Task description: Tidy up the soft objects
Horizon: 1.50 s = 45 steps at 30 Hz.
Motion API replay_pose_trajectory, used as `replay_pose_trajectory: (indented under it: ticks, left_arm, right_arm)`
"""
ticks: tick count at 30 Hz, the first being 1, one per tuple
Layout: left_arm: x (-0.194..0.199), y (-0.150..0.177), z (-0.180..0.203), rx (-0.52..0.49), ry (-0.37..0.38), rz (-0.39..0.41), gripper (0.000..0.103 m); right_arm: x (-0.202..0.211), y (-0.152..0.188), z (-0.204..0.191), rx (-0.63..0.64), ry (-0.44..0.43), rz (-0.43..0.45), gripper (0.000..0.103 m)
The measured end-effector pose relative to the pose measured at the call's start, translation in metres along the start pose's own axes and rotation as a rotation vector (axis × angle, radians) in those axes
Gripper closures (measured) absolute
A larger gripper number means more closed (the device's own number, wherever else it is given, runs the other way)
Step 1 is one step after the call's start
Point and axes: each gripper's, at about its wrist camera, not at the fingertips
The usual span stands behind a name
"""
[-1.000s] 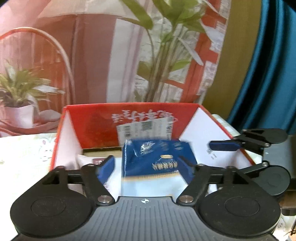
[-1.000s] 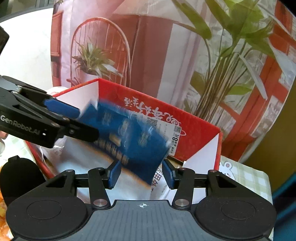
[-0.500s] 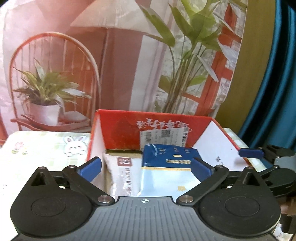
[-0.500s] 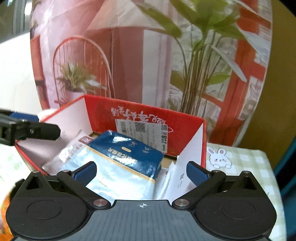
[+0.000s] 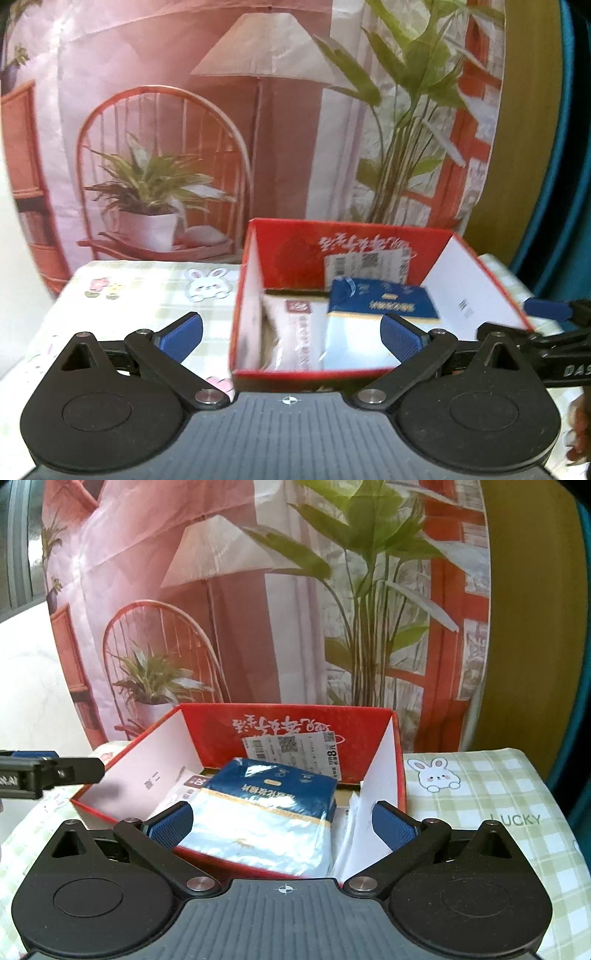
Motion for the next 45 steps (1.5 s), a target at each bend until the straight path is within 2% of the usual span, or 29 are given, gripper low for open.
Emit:
replay_pose_trajectory:
  ticks: [5,10,14,23,30,36,39,43,45]
  left_arm:
    - [0.017,0.011,0.007,-0.051,-0.076,0.003,0.0]
    - [0.032,0.023,0.006,-0.002,-0.029,-0.016,0.0]
    - [0.039,0.037,0.003,0.025,-0.025,-0.044,0.0]
    - [0.057,0.071,0.002,0.03,-0.019,-0.041,0.0]
    - [0.074,0.087,-0.005,0.082,0.008,-0.037,0.0]
    - [0.088,0.1,-0.006,0.071,-0.006,-0.051,0.0]
    - [0.091,0.105,-0.006,0.057,-0.018,-0.071,0.0]
    - [0.09,0.109,-0.006,0.055,-0.002,-0.091,0.0]
    - [0.089,0.111,-0.004,0.049,0.014,-0.102,0.0]
  right_arm:
    - [0.013,0.008,-0.008,0.001,0.02,0.007,0.0]
    - [0.024,0.02,-0.015,0.003,0.049,0.014,0.0]
    - [0.034,0.035,-0.016,-0.022,0.03,0.005,0.0]
    - [0.05,0.069,-0.024,-0.02,0.009,-0.025,0.0]
    - [0.069,0.091,-0.034,-0.005,-0.011,-0.021,0.0]
    - [0.083,0.105,-0.042,0.032,0.013,-0.029,0.001]
    - [0.086,0.108,-0.043,0.03,-0.008,-0.06,0.0]
    - [0.088,0.114,-0.051,0.072,0.061,-0.086,0.0]
    - [0.088,0.117,-0.052,0.075,0.039,-0.101,0.0]
Point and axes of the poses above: each gripper's, at about its wrist camera, not at the fingertips, and x roughly against the way its jaws point, z to its right, y to its underside, and after that the axes turned 6 degrees about y, right-handed
